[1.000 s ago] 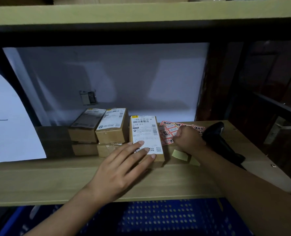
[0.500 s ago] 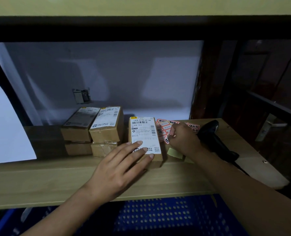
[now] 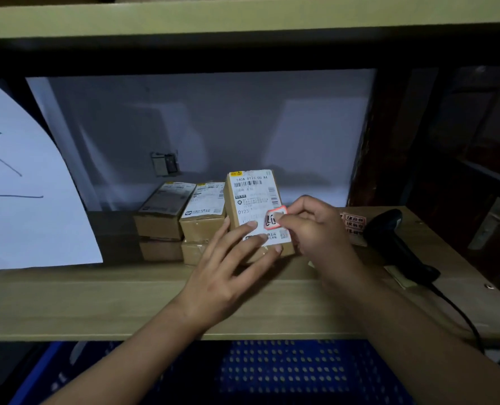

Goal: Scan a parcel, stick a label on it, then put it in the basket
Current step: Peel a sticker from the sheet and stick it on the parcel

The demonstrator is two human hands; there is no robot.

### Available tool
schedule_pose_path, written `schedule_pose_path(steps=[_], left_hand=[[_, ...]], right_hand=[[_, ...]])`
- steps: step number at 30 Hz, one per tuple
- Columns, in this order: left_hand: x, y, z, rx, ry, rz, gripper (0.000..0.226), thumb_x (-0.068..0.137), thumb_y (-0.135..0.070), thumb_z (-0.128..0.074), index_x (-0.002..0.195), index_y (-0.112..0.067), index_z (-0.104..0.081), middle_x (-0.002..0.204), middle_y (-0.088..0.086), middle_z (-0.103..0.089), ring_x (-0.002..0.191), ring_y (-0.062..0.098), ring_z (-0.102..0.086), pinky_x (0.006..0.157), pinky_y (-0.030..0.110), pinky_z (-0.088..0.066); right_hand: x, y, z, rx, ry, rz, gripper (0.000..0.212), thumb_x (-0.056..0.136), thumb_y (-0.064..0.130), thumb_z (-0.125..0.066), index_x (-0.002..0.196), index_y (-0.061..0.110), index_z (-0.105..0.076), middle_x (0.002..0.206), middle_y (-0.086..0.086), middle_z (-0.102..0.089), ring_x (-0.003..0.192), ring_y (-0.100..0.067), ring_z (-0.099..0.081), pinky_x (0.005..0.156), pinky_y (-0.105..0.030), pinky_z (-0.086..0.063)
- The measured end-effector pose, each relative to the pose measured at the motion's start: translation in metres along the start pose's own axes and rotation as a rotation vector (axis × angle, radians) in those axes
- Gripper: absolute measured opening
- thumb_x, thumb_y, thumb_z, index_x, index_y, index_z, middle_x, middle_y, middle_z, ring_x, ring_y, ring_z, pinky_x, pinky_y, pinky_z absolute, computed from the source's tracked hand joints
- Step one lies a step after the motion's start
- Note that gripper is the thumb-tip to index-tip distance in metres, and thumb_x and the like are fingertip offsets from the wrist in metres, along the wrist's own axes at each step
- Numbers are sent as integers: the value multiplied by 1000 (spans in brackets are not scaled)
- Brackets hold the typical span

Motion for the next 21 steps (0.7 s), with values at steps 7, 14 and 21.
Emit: schedule_pose_path(steps=[7,14,21], left_hand=[[5,6,11,36,-81,-50,80,76,-6,-96,148,-13,-60,142,14,-55,142,39,-54,116,69,-47],[5,6,23,33,-108,-40,91,73,-9,-99,151,-11,-53,145,14,-53,139,38,-59,115,65,-50],[18,0,47,344,-58,73,63,100,-49,-72,152,-16,-60,159,-1,-59,145,24,-52,110,43,-43]], right_hand=[[-10,-2,-19,-75,-91,64,19,69,36,-78,69,25,-63,92,-29,-72,80,-40,-72,75,-44,-57],[-16,-5,-18,246,57,-180,63,75,19,-87,128,10,-54,121,-18,-78,115,-37,-76,109,-56,-53],[-20,-1,-15,300,81,-223,62,76,9,-86,131,17,-56,125,-18,-78,112,-37,-77,107,-61,-54]])
Point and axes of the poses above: each hand's wrist, its own x-axis towards the middle knuckle, its own z-axis out of the back of the hand, y = z × x, the point moved 2 cm from there along x, towards the middle knuckle
